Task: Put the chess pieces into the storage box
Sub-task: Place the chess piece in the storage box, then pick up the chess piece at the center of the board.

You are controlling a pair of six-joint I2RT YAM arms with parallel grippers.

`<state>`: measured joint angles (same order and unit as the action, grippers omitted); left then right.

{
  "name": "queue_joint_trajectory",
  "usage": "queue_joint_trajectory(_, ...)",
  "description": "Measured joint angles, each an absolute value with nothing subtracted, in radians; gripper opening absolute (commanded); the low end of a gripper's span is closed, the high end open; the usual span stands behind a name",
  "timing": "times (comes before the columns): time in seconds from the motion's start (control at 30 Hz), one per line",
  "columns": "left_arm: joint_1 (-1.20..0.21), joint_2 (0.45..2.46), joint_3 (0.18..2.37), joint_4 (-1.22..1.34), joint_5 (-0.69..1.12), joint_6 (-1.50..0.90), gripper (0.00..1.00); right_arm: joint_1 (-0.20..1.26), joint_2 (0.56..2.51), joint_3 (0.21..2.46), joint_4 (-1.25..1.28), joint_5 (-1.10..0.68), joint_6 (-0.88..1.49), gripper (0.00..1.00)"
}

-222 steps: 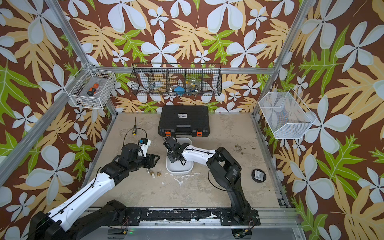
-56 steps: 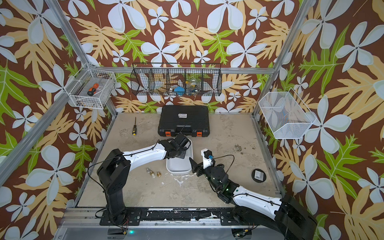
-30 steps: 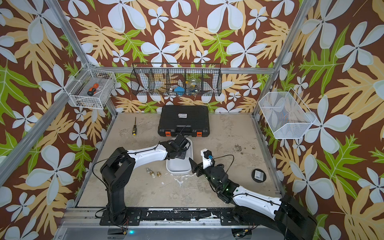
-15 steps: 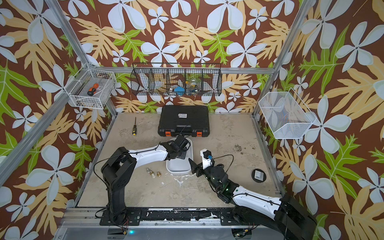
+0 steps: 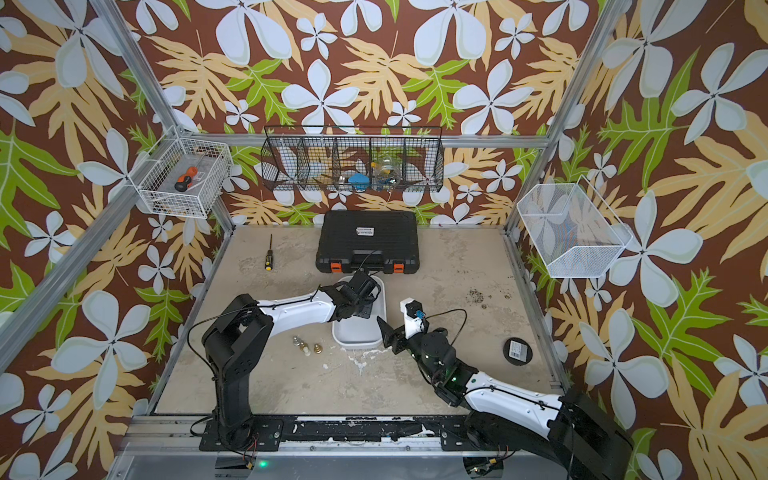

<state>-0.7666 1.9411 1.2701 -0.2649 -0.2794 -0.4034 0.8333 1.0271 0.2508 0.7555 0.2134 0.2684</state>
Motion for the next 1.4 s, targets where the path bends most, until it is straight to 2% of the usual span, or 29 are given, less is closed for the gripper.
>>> queue_joint_trajectory(0.2,-0.767,1.93,1.267,-0.266,-0.276,-0.402,0.33,0.833,1.033,0.258,0.755,0.213,0.268,0.8)
queue_joint_trajectory(0.47,-0.767,1.852,1.261,-0.281,-0.27,-0.402,0.35,0.833,1.038,0.262,0.754,0.213,0.268,0.8)
queue_joint_trajectory(0.73,-0.764,1.605,1.174,-0.31,-0.262,-0.417,0.42,0.833,1.04,0.262,0.755,0.209,0.268,0.8)
queue_joint_trajectory(0.97,-0.679,1.406,1.082,-0.416,-0.245,-0.46,0.48,0.843,1.061,0.266,0.757,0.137,0.253,0.81)
queue_joint_trajectory(1.2,-0.585,1.247,0.947,-0.547,-0.212,-0.53,0.48,0.881,1.089,0.279,0.795,0.02,0.205,0.84)
queue_joint_trajectory(1.4,-0.563,1.194,0.853,-0.611,-0.173,-0.6,0.48,0.888,1.133,0.293,0.817,-0.035,0.197,0.84)
